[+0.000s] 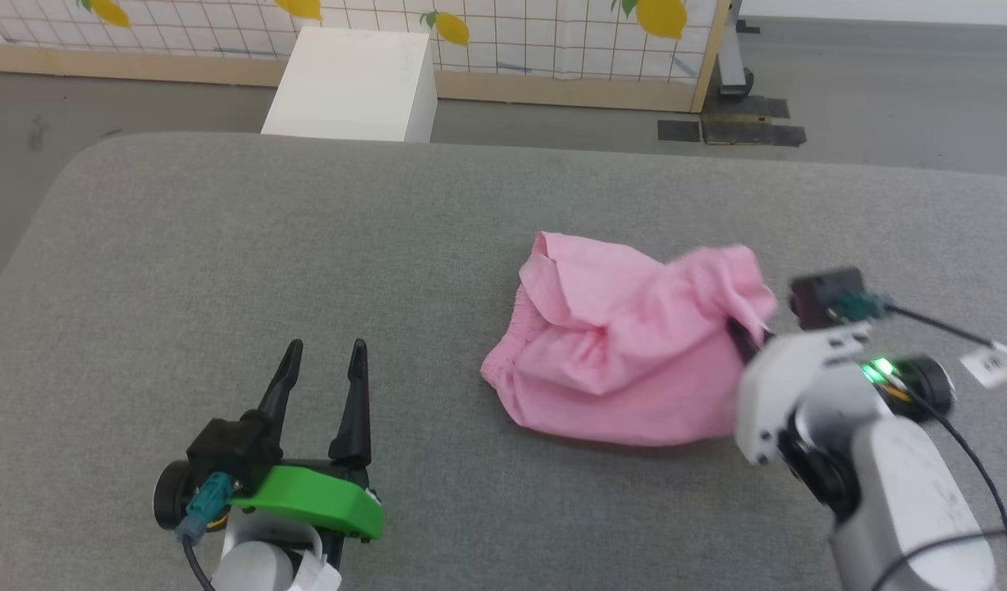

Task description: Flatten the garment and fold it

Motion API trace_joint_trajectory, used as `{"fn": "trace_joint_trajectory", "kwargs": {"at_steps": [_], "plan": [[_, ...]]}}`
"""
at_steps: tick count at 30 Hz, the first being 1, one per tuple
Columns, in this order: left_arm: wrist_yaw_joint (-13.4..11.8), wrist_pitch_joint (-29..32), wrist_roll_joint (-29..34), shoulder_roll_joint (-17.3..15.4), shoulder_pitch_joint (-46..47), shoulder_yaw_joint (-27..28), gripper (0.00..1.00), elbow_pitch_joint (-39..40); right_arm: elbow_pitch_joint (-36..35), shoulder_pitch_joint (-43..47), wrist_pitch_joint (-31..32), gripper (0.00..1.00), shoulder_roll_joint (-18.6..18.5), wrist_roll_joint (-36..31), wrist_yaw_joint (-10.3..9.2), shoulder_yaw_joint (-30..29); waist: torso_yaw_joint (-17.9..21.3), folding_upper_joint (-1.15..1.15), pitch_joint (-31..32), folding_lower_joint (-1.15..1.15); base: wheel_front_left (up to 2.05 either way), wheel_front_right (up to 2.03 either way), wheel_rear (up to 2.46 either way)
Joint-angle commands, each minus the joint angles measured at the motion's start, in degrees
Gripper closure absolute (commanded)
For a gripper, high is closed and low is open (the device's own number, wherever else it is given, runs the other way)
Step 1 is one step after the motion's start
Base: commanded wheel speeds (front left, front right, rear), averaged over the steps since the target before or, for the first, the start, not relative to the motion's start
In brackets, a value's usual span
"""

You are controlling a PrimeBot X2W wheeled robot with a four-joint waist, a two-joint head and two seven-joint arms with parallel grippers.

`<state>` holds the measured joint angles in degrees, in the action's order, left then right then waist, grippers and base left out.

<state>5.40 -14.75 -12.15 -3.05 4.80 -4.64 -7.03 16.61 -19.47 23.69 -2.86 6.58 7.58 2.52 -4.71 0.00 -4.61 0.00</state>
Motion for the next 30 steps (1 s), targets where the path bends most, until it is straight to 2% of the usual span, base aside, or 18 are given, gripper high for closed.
{"fn": "trace_joint_trajectory", "kwargs": {"at_steps": [1, 4, 5, 6, 7, 10, 13, 15, 18, 22, 26, 30], "plan": [[0.1, -0.2, 0.4, 0.2, -0.5, 0.1, 0.0, -0.2, -1.2, 2.2, 0.2, 1.0, 0.0, -0.8, -0.09, -1.5, 0.3, 0.0, 0.4, 0.0, 0.0, 0.0, 0.0], [0.2, -0.2, 0.6, 0.2, -0.8, 0.2, 0.0, -0.4, -5.4, 7.9, 1.4, 0.98, 0.0, -2.3, -0.09, -5.5, 0.7, 0.0, 1.1, 0.0, 0.0, 0.0, 0.0], [0.2, -0.2, 0.6, 0.2, -0.9, 0.2, 0.0, -0.4, -6.7, 9.6, 2.0, 0.77, 0.0, -2.6, -0.09, -6.5, 0.9, 0.0, 1.3, 0.0, 0.0, 0.0, 0.0], [0.2, -0.2, 0.6, 0.2, -1.1, 0.2, 0.0, -0.4, -8.5, 11.6, 2.7, 0.29, 0.0, -2.7, -0.09, -7.8, 1.1, 0.0, 1.5, 0.0, 0.0, 0.0, 0.0], [0.2, -0.2, 0.7, 0.2, -1.2, 0.3, 0.0, -0.4, -10.2, 13.5, 3.4, 0.0, 0.0, -2.8, -0.09, -9.1, 1.3, 0.0, 1.7, 0.0, 0.0, 0.0, 0.0], [0.4, -0.2, 0.7, 0.2, -1.5, 0.3, 0.0, -0.5, -16.3, 20.6, 6.0, 0.0, 0.0, -2.0, -0.09, -13.5, 2.2, 0.0, 2.3, 0.0, 0.0, 0.0, 0.0], [0.5, -0.2, 0.7, 0.2, -1.6, 0.0, 0.0, -0.8, -19.5, 22.8, 3.8, 0.0, 0.0, -0.8, -0.09, -15.0, 2.6, 0.0, 2.7, 0.0, 0.0, 0.0, 0.0], [0.6, -0.2, 0.6, 0.2, -1.5, -0.3, 0.0, -1.0, -21.5, 23.3, -0.8, 0.0, 0.0, -0.2, -0.09, -15.8, 2.8, 0.0, 2.9, 0.0, 0.0, 0.0, 0.0], [0.6, -0.2, 0.1, 0.2, -1.2, -0.9, 0.0, -1.3, -23.7, 23.7, -9.7, 0.0, 0.0, -1.3, -0.09, -13.9, 3.2, 0.0, 3.0, 0.0, 0.0, 0.0, 0.0], [0.9, 0.1, -0.7, 0.2, 0.6, -4.4, 0.0, -3.8, -23.1, 24.5, -18.9, 0.0, 0.0, -1.7, -0.09, -11.1, 3.8, 0.0, 2.6, 0.0, 0.0, 0.0, 0.0], [1.0, 5.6, -1.5, 0.2, 6.2, -9.8, 0.0, -8.7, -21.6, 24.9, -22.8, 0.0, 0.0, -1.4, -0.09, -9.2, 4.1, 0.0, 1.3, 0.0, 0.0, 0.0, 0.0], [0.6, 14.8, -3.2, 0.2, 13.3, -14.4, 0.0, -14.6, -20.2, 24.3, -24.0, 0.0, 0.0, -0.9, -0.09, -7.5, 5.1, 0.0, 0.4, 0.0, 0.0, 0.0, 0.0]]}}
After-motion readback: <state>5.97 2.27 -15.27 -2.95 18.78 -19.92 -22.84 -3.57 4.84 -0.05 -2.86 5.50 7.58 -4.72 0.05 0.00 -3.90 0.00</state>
